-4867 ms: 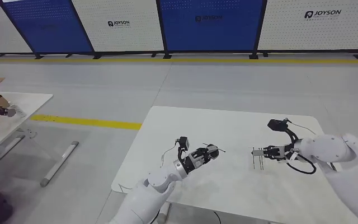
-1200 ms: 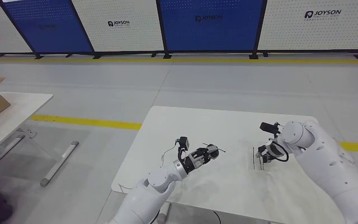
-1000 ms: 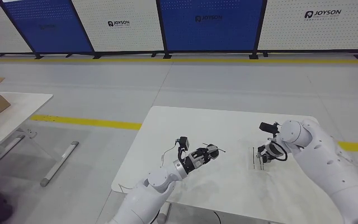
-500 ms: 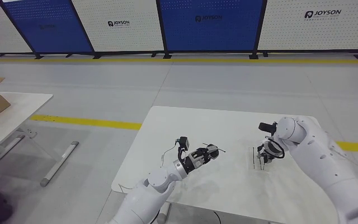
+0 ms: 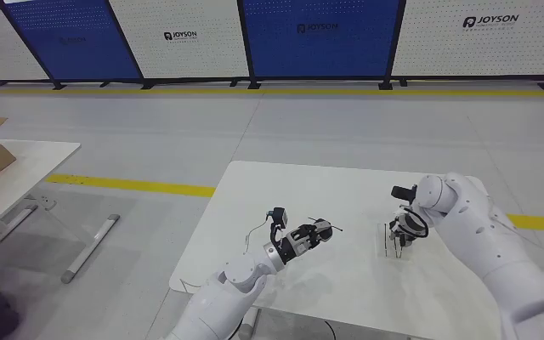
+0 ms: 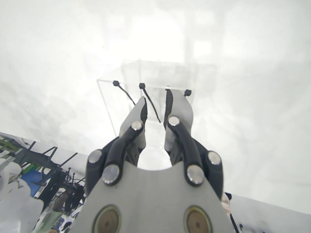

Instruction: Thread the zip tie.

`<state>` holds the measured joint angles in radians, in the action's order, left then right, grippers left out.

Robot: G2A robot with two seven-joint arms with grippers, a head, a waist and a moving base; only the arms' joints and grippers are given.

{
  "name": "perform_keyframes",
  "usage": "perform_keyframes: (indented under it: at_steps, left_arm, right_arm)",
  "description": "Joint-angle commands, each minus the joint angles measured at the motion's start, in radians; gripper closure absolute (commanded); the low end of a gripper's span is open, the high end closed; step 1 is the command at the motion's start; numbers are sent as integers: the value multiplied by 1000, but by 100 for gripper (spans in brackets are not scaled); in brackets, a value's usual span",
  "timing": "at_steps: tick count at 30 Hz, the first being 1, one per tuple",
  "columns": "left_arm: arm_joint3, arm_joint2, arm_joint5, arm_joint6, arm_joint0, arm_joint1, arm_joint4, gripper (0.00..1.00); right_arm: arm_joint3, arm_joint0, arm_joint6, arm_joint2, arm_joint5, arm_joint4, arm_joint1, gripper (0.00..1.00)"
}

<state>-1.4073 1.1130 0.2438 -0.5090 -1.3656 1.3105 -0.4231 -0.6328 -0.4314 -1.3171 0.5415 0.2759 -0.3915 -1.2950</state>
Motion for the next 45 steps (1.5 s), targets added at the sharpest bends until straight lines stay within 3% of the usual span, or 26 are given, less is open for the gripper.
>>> perform_keyframes:
  at_steps: [1,3,4,12,17,21,27,32,38,45]
  left_arm:
    - [0,0,0,0,0,0,0,100]
    - [0,0,0,0,0,0,0,100]
    - [0,0,0,0,0,0,0,100]
    - [0,0,0,0,0,0,0,100]
    - [0,0,0,0,0,0,0,100]
    - [0,0,0,0,0,0,0,100]
    - [0,0,0,0,0,0,0,100]
    - [0,0,0,0,0,0,0,100]
    - [0,0,0,0,0,0,0,100]
    - [0,0,0,0,0,0,0,100]
  right_arm:
    - [23,7,2,-4,-7,1,-9,80]
    - [43,13,5,-6,-14,2,-18,90]
    - [52,15,6,-7,-17,2,-22,100]
    - [109,29,19,-13,-54,1,-51,100]
    - [113,26,19,-5,-95,-1,-52,100]
    - [96,17,13,12,-125,-2,-40,100]
    - [20,-19,22,63,-148,-6,3,100]
    - [-116,-83,20,141,-159,-15,66,100]
    - [-351,-209,11,265,-107,-60,152,100]
    - [-676,-433,81,517,-115,-67,253,100]
